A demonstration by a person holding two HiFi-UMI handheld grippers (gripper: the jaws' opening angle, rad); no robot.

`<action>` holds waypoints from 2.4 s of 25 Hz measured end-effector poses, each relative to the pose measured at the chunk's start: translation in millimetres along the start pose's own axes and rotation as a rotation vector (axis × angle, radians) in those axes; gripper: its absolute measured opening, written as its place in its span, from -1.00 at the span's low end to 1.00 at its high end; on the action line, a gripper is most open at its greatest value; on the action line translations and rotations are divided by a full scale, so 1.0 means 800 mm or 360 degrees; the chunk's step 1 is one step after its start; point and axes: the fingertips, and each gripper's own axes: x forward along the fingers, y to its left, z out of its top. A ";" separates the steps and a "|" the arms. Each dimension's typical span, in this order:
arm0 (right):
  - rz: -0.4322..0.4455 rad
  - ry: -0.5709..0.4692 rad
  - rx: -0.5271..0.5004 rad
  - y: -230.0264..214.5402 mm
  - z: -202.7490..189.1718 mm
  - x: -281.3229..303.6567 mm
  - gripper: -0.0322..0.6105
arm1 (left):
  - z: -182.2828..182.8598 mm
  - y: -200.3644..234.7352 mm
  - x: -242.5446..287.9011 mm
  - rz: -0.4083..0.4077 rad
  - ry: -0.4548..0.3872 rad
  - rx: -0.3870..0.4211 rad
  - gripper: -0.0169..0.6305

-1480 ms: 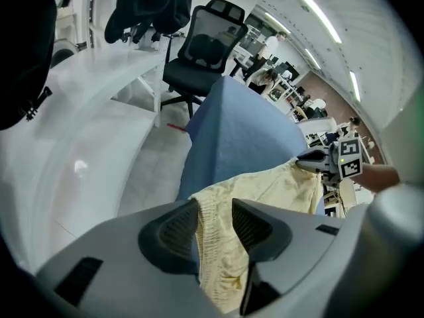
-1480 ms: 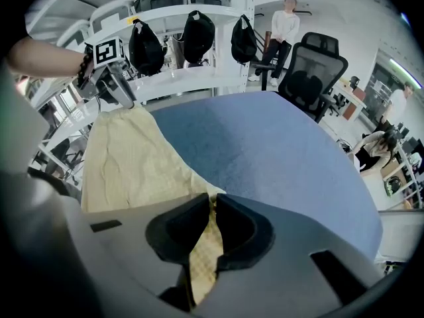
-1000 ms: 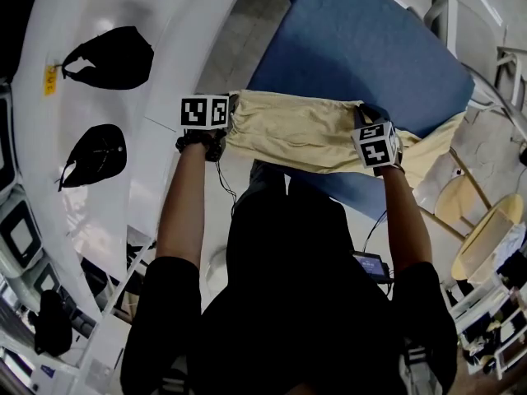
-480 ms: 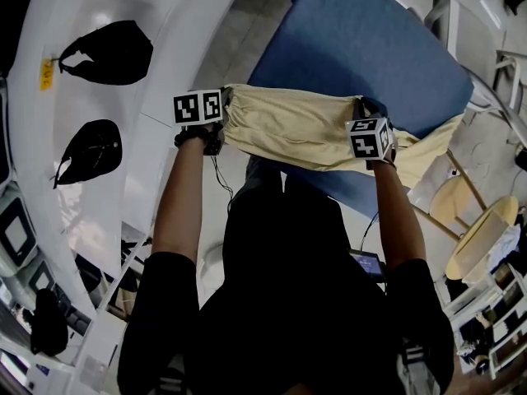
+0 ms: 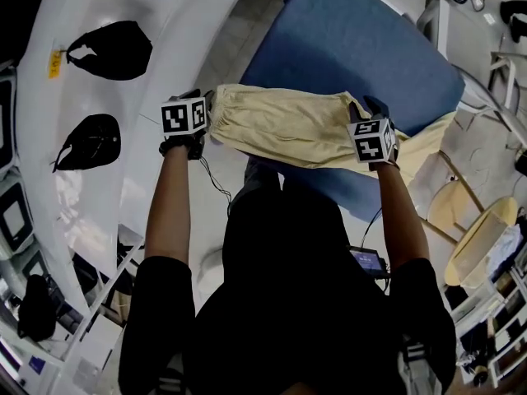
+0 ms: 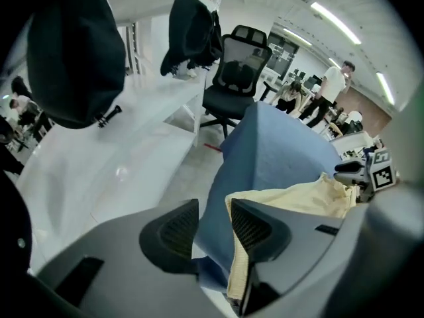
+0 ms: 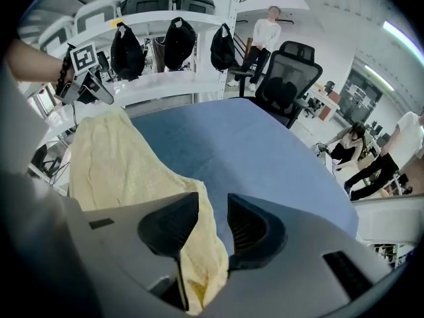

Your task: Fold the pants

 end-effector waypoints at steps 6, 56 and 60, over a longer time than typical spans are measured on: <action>0.0032 -0.0055 -0.0113 0.012 -0.015 -0.037 -0.47 | -0.014 -0.021 -0.034 0.0120 -0.0124 0.0111 -0.45; -0.0168 -0.0092 -0.0106 -0.218 -0.306 -0.175 -0.64 | -0.107 -0.581 0.013 -0.0468 0.0001 0.0968 -0.55; -0.0098 -0.0075 -0.0388 -0.289 -0.307 -0.145 -0.65 | -0.112 -0.638 0.035 -0.0458 0.0031 0.0975 -0.51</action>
